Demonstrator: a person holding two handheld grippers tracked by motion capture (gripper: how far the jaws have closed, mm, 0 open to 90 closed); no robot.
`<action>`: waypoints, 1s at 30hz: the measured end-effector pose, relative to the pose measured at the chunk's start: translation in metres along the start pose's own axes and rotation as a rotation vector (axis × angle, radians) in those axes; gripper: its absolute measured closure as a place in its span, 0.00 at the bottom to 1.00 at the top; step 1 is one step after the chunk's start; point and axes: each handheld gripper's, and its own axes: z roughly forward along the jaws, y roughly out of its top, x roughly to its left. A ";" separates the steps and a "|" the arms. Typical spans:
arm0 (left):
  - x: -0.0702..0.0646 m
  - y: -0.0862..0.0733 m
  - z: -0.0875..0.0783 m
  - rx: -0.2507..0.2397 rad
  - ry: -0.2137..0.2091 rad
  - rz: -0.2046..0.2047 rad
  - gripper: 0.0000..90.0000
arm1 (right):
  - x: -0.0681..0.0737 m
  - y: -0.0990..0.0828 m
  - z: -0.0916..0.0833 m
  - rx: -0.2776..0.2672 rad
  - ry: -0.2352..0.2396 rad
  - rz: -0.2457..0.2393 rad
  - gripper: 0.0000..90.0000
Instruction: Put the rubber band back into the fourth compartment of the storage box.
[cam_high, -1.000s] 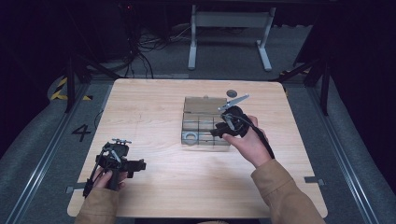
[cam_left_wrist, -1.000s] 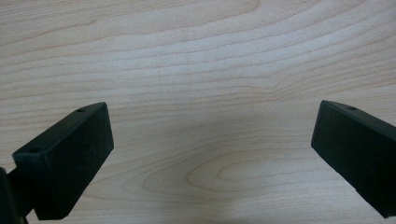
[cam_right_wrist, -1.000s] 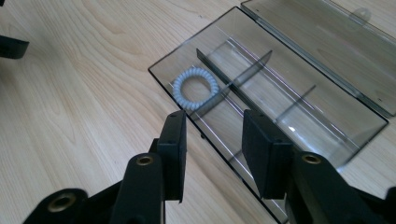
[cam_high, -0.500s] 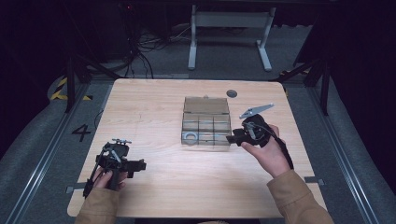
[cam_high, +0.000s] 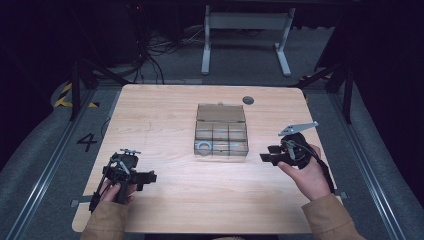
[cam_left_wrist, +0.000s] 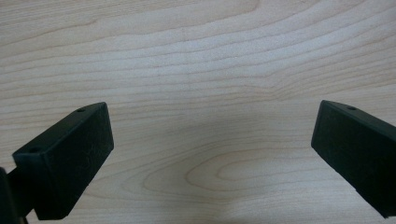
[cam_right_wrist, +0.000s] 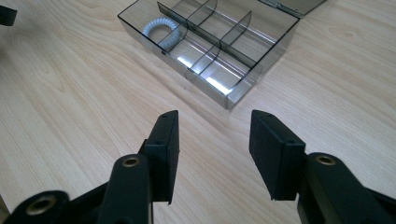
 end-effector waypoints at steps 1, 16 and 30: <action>0.000 0.000 0.000 -0.001 -0.001 0.000 0.00 | -0.001 -0.003 -0.001 -0.001 -0.001 0.005 0.58; 0.001 0.000 0.000 0.006 -0.003 0.000 0.00 | -0.021 -0.042 -0.011 0.020 -0.059 0.054 0.54; 0.001 -0.001 0.001 0.000 -0.003 -0.005 0.00 | -0.036 -0.072 -0.001 0.014 -0.098 0.067 0.41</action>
